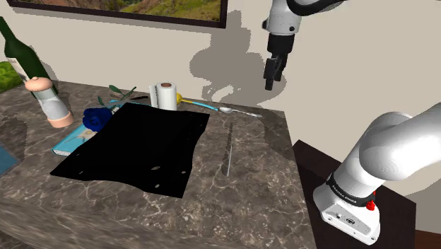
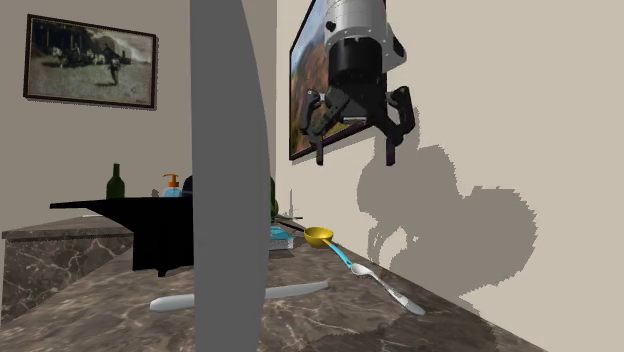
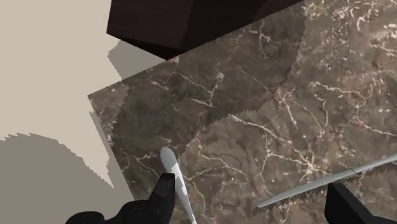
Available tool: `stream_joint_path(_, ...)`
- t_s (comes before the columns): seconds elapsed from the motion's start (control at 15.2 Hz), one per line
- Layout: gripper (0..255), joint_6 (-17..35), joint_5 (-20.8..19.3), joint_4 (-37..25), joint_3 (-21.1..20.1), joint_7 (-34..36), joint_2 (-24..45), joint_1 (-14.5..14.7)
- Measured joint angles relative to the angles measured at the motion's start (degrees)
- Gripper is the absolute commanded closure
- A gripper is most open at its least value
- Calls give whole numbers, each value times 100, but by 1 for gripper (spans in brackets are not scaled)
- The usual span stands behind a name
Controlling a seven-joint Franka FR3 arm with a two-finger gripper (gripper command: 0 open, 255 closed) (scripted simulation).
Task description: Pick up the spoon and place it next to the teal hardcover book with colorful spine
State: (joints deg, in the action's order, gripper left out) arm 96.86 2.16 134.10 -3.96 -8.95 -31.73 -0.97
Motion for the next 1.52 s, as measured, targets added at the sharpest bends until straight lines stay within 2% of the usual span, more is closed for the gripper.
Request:
stream_joint_path(0.46, 0, 1023, -557, -170, -121, -280, 1423, -38)
stream_joint_path(0.92, 0, 1713, -1265, -732, -209, -372, 2909, -81)
stream_joint_path(1.52, 0, 2351, -1497, -513, -172, -300, 3374, -121)
